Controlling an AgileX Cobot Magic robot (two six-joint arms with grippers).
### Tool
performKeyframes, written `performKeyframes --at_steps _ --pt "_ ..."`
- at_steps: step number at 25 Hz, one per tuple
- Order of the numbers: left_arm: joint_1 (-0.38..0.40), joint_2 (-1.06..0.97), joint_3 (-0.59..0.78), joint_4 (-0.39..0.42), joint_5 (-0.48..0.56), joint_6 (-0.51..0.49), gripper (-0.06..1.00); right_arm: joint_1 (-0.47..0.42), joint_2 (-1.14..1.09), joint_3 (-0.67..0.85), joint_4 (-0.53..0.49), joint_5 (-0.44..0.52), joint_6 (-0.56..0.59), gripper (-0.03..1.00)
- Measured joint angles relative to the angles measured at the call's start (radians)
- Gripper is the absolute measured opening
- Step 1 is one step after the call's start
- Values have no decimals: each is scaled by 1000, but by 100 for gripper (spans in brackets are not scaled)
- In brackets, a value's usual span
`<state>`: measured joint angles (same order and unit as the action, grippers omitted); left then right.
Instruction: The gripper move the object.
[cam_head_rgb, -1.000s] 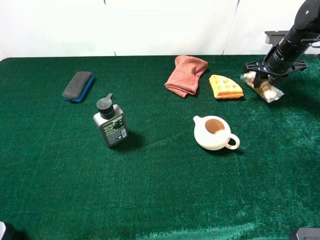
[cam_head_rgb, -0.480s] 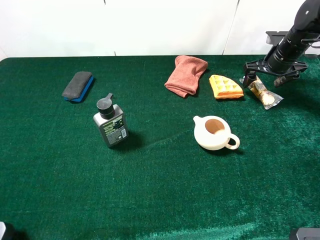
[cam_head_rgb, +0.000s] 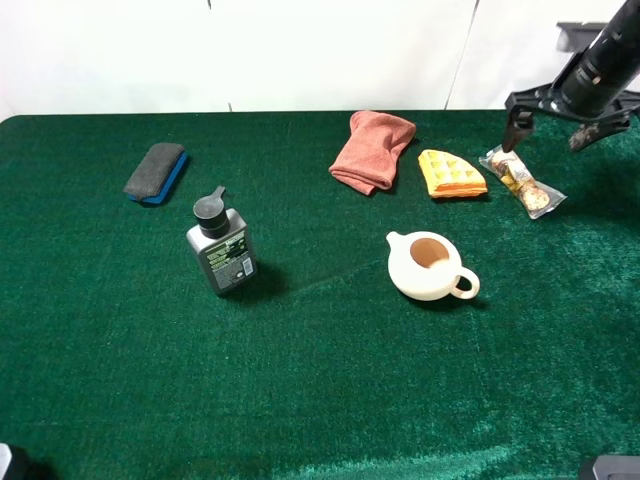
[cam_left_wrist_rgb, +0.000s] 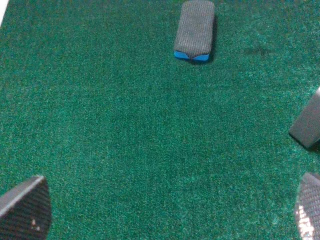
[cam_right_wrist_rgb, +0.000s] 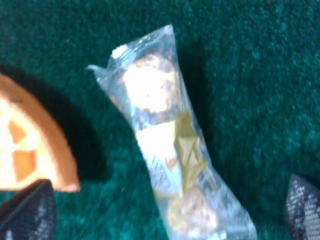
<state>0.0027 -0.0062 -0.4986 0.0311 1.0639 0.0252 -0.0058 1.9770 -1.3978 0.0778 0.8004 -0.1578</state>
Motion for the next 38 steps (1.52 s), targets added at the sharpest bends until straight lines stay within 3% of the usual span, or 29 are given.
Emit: performKeyframes --at_steps 20,38 --pt "0 0 0 0 0 0 99 0 -298 0 46 393 68 70" --pt "0 0 0 0 0 0 99 0 -623 23 84 415 131 70"
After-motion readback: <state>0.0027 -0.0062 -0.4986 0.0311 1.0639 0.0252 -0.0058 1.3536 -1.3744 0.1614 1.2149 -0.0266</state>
